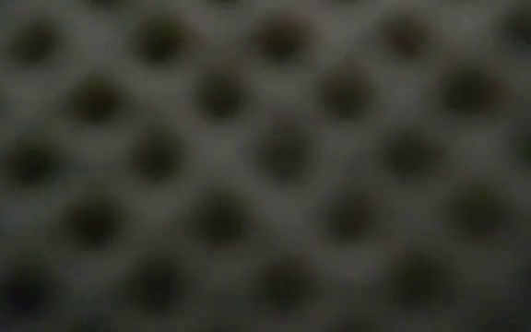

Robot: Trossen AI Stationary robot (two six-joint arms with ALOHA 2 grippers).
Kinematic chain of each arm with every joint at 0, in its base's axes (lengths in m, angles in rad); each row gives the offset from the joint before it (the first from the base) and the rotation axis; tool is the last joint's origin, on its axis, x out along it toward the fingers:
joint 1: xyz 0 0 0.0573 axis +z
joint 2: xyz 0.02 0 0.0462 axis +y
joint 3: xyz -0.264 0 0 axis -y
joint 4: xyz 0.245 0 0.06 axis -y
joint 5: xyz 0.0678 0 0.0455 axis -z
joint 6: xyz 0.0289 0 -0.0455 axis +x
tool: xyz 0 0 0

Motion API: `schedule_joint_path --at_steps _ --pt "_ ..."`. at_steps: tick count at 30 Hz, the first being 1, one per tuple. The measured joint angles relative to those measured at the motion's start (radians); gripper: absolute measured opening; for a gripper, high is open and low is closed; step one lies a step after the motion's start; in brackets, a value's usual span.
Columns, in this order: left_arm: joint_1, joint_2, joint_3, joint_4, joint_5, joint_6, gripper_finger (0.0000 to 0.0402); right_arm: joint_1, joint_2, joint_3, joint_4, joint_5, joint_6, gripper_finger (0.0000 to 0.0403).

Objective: Sort clothes
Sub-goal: Put the blue polo shirt into the gray laundry organizer

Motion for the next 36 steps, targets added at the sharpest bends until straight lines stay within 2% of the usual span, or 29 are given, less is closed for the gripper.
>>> schedule_joint_path --at_steps 5,10,12,16,18,21,24,30,33,36 --pt "-0.005 -0.083 0.0 0.037 -0.191 0.019 0.0307 0.097 0.069 0.0 0.134 0.0 0.001 0.0013" --pt "-0.036 -0.16 0.0 0.034 -0.267 0.138 0.0307 0.21 0.165 0.001 0.292 0.009 0.05 0.0013" --pt "-0.045 -0.193 0.0 0.026 -0.361 0.211 0.0306 0.25 0.225 0.001 0.354 0.01 0.083 0.0013" --pt "-0.045 -0.263 0.0 0.064 -0.62 0.332 0.0306 0.307 0.367 0.017 0.467 0.061 0.143 0.0013" --pt "-0.045 -0.296 0.0 0.109 -0.691 0.4 0.0306 0.324 0.445 0.055 0.499 0.07 0.171 0.0013" --pt "-0.045 -0.346 0.0 0.194 -0.695 0.488 0.0306 0.347 0.564 0.142 0.5 0.071 0.191 0.0013" --pt "-0.045 -0.389 0.0 0.241 -0.674 0.506 0.0306 0.359 0.681 0.248 0.443 0.03 0.169 0.0013" --pt "-0.045 -0.425 0.0 0.25 -0.641 0.494 0.0307 0.359 0.893 0.505 0.321 -0.088 0.173 0.0013" --pt "-0.045 -0.433 0.0 0.253 -0.597 0.504 0.0307 0.359 0.987 0.635 0.239 -0.122 0.192 0.0013" --pt "-0.045 -0.435 0.0 0.252 -0.595 0.522 0.0307 0.359 1.086 0.761 0.167 -0.13 0.2 0.0013"
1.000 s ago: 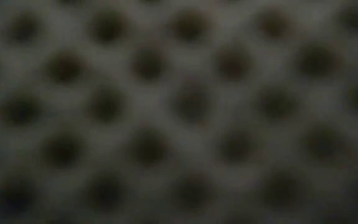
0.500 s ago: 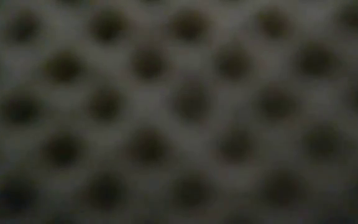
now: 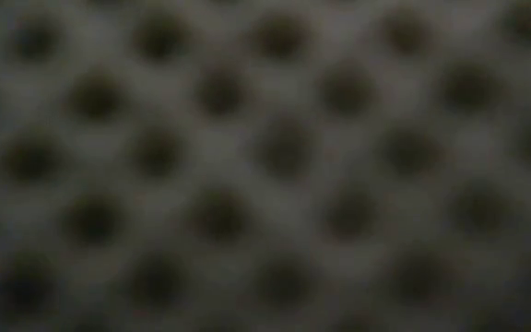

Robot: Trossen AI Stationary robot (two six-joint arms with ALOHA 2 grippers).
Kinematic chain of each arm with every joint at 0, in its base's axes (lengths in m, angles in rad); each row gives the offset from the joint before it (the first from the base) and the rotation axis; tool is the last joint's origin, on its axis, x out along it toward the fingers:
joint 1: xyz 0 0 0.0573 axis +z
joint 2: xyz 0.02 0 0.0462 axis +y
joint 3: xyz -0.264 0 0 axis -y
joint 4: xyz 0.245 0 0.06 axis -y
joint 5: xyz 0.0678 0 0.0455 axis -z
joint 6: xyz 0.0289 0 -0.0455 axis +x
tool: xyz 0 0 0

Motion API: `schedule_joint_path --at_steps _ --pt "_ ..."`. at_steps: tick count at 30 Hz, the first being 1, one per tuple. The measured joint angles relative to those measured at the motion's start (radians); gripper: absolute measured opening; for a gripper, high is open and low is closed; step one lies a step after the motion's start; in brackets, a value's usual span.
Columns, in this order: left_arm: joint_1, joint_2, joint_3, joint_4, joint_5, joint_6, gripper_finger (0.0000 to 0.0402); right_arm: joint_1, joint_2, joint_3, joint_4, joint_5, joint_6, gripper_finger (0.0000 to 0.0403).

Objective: Sort clothes
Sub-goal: Put the blue polo shirt into the gray laundry organizer

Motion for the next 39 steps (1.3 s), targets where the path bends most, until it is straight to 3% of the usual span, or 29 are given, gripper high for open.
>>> schedule_joint_path --at_steps 2,7,17,21,28,39 --pt "0.0 0.0 0.0 0.0 0.0 0.005 0.0307 0.0 0.06 0.064 -0.018 -0.003 0.0 0.0013" --pt "0.0 -0.006 0.0 -0.016 0.0 0.007 0.0307 0.0 0.087 0.028 0.05 -0.047 0.046 0.0013" --pt "0.0 -0.007 0.0 -0.072 0.044 0.002 0.0307 0.027 0.127 0.023 -0.148 -0.105 0.019 0.0013" --pt "0.0 0.001 0.0 -0.128 0.114 -0.025 0.0307 0.033 0.142 0.015 -0.277 -0.09 0.036 0.0013" --pt "-0.017 0.044 -0.023 -0.31 0.399 -0.024 0.0307 0.032 0.195 0.015 -0.315 -0.042 -0.002 0.0013" --pt "-0.045 0.057 -0.101 -0.303 0.411 -0.084 0.0307 0.04 0.263 0.053 -0.389 -0.053 -0.004 0.0013"
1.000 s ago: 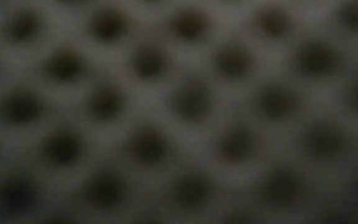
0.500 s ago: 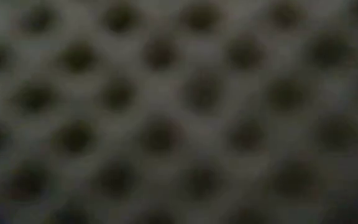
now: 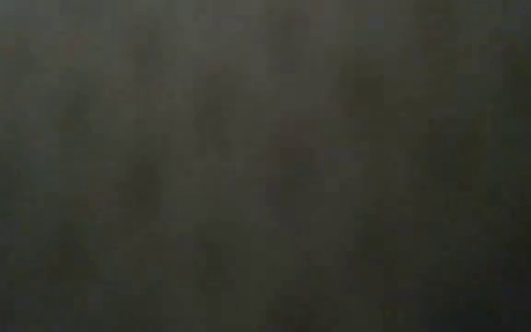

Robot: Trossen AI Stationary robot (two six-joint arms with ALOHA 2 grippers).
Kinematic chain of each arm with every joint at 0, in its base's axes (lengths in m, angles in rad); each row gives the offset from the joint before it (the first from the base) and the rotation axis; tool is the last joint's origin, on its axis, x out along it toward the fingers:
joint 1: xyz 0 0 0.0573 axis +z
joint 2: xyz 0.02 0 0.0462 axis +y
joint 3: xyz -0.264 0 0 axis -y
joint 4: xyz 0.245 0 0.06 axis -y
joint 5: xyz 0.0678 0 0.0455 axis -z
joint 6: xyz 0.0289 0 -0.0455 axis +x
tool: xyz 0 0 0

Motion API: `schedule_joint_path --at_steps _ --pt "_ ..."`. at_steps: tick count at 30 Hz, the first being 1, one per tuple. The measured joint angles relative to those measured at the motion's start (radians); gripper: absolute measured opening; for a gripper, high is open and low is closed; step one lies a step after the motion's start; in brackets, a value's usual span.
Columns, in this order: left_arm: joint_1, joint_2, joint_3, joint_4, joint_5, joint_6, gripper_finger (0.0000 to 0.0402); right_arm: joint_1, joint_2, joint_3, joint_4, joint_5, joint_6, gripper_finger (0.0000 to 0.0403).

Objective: Sort clothes
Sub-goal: Put the blue polo shirt into the gray laundry organizer, then put the white underwear into the white laundry organizer

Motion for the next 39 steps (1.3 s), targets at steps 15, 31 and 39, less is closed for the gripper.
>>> schedule_joint_path --at_steps 15,31,39 --pt "0.001 -0.001 0.0 0.008 -0.125 -0.113 0.0307 0.0 -0.227 0.008 -0.084 0.011 -0.018 0.0013" --pt "0.028 0.059 0.0 -0.011 -0.523 -0.669 0.0307 -0.04 -0.55 0.005 -0.478 0.428 -0.417 0.0013" --pt "0.079 0.167 0.034 0.198 -0.523 -0.519 0.0307 -0.14 -0.673 0.005 -0.418 0.399 -0.605 0.0013"
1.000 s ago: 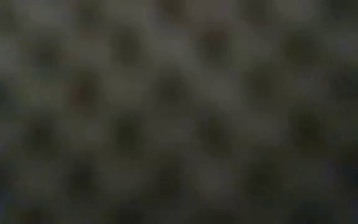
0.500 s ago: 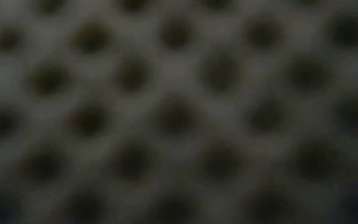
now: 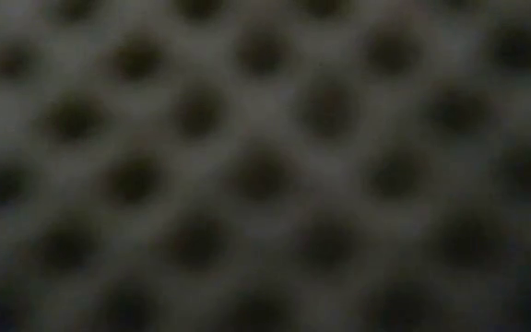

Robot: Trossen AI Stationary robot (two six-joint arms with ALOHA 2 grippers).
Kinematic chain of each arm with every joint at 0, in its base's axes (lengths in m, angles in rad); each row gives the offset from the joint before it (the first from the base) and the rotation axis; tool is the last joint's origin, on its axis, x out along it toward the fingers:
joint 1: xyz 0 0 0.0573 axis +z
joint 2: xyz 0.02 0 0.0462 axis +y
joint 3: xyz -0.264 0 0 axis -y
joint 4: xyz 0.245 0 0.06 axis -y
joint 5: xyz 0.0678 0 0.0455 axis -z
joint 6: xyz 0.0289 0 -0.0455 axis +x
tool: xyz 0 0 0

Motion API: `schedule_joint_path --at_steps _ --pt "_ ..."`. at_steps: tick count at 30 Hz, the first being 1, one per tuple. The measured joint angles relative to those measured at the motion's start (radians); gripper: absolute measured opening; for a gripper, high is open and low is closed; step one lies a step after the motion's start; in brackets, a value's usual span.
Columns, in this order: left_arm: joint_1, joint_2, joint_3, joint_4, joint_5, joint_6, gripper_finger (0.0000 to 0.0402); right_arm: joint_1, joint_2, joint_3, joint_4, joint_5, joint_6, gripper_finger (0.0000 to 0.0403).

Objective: Sort clothes
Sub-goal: Put the white underwear into the white laundry organizer

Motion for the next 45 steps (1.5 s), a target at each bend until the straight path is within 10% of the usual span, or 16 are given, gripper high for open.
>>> schedule_joint_path --at_steps 6,23,45 --pt "0.111 0.037 0.096 -0.059 0.086 0.216 0.0307 -0.115 -0.029 0.0 0.115 -0.2 -0.049 0.0013" --pt "0.578 -0.006 0.106 -0.067 0.494 0.891 0.0267 -0.347 0.005 -0.006 0.219 -0.246 0.072 0.0013" --pt "0.703 0.008 0.074 -0.071 0.494 0.773 0.0265 -0.36 -0.022 -0.016 -0.085 -0.379 -0.028 0.0013"
